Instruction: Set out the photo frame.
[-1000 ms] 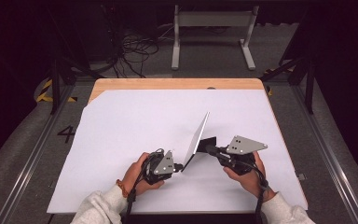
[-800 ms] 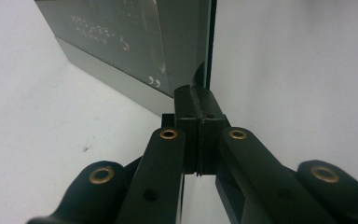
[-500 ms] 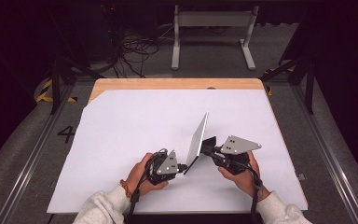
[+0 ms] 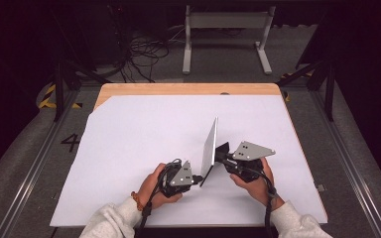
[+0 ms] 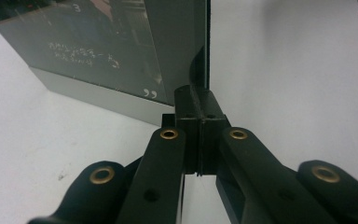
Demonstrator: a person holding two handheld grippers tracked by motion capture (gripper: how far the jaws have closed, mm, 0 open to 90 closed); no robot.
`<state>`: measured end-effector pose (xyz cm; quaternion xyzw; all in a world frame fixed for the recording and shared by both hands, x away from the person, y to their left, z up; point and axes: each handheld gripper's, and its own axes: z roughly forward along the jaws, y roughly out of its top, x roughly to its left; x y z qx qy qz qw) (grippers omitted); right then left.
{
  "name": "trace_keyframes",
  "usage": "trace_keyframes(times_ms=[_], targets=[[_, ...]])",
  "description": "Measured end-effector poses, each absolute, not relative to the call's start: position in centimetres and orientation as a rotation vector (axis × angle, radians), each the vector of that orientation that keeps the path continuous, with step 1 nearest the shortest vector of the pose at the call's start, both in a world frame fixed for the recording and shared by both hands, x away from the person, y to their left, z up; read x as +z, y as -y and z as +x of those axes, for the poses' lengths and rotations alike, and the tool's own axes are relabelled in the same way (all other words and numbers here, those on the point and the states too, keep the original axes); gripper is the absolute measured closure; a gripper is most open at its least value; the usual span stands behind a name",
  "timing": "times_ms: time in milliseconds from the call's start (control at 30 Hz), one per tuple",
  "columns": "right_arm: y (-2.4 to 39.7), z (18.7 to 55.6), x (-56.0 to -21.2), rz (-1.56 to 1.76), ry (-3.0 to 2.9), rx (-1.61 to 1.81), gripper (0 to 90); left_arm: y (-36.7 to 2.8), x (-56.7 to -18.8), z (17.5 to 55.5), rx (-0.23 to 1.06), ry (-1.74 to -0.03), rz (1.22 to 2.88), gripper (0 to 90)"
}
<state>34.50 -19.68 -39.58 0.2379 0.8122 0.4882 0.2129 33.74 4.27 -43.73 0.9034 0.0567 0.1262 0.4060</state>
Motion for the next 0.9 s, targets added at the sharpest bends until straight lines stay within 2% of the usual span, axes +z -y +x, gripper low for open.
trace_keyframes(times_ms=[333, 433, 533, 767, 900], targets=[[20.5, 34.6, -39.6, 0.678, -2.252, 1.357, 88.1, -3.4, -43.7, 33.8, 0.343, -0.171, 2.256, 85.1], [21.1, 34.4, -39.8, 0.697, -2.255, 1.337, 84.3, -3.3, -43.6, 33.7, 0.359, -0.172, 2.257, 85.0], [21.5, 34.2, -39.9, 0.703, -2.26, 1.326, 84.0, -3.3, -43.6, 33.8, 0.354, -0.172, 2.253, 84.3], [21.6, 32.6, -41.0, 0.71, -2.31, 1.298, 72.2, -3.3, -43.7, 33.9, 0.354, -0.169, 2.258, 83.9], [21.5, 31.1, -41.5, 0.713, -2.338, 1.287, 68.7, -3.3, -43.8, 33.9, 0.353, -0.172, 2.263, 84.0]])
